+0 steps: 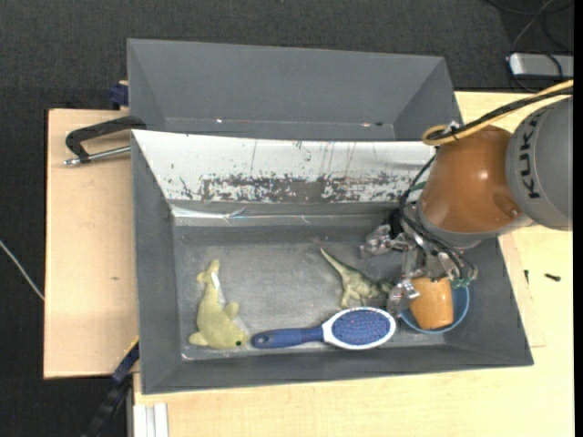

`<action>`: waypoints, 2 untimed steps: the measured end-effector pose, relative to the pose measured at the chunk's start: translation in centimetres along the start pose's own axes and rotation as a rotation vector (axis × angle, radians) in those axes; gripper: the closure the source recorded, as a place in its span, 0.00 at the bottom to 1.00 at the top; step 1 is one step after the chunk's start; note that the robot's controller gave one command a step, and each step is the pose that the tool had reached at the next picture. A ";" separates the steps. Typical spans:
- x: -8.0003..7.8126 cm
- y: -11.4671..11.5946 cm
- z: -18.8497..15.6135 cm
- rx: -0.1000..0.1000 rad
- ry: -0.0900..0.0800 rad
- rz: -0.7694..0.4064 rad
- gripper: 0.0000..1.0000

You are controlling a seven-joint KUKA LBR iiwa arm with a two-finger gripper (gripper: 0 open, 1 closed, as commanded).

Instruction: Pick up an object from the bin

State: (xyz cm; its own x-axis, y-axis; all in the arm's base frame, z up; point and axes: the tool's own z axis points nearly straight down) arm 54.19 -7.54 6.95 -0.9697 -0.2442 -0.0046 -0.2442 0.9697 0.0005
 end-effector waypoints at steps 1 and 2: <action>-0.1 0.0 -0.3 0.002 -0.002 -0.001 1.00; 0.8 2.9 -13.6 0.004 -0.007 -0.251 1.00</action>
Offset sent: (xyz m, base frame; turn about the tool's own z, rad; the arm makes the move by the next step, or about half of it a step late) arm 0.0000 0.0000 0.0000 0.0000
